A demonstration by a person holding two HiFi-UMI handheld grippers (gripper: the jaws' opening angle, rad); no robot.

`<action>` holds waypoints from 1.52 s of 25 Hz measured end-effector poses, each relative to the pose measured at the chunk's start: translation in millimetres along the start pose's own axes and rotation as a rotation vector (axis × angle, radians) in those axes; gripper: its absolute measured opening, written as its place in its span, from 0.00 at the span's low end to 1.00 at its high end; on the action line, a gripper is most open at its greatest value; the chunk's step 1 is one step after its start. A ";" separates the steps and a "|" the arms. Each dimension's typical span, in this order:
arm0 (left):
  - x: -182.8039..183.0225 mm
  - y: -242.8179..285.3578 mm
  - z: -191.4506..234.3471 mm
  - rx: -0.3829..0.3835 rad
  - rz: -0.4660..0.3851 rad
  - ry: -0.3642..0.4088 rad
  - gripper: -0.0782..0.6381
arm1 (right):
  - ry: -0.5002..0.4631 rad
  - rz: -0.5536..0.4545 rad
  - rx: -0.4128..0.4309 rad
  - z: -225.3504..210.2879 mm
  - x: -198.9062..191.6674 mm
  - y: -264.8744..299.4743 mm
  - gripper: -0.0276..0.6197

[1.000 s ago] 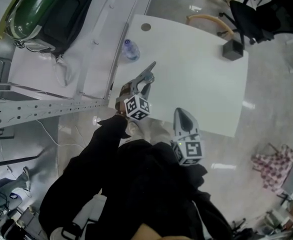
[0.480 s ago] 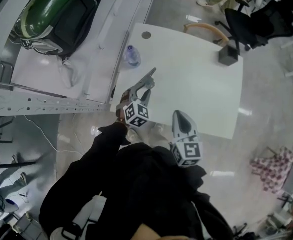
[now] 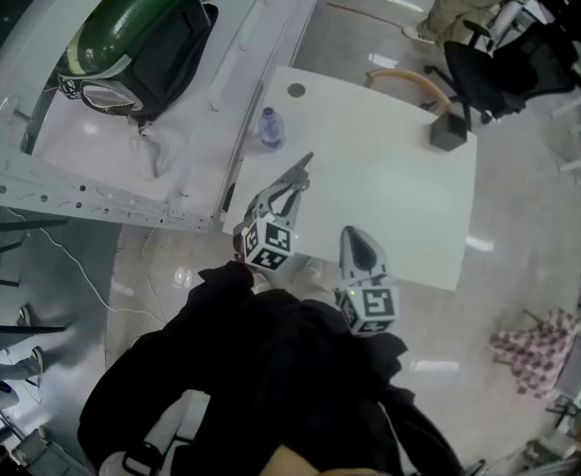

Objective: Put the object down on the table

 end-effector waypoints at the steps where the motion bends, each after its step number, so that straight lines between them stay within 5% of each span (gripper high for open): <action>1: 1.4 -3.1 1.3 0.003 -0.008 -0.013 0.18 | 0.001 0.005 -0.001 0.9 0.6 0.2 0.05; 13: 24.6 -38.5 7.0 0.009 -0.117 -0.146 0.11 | -0.019 -0.067 0.006 4.3 15.6 2.5 0.05; 38: 57.8 -92.1 -6.2 0.009 -0.260 -0.227 0.11 | -0.050 -0.130 -0.003 -1.7 32.7 -6.3 0.05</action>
Point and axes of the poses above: the fingertips, and each gripper's own axes: y forward along the fingers, z to its left, x out of its top, the point moved 8 cm from there along -y, backward along the fingers, and after that the axes turned 2 degrees about y, right-handed, at the moved point
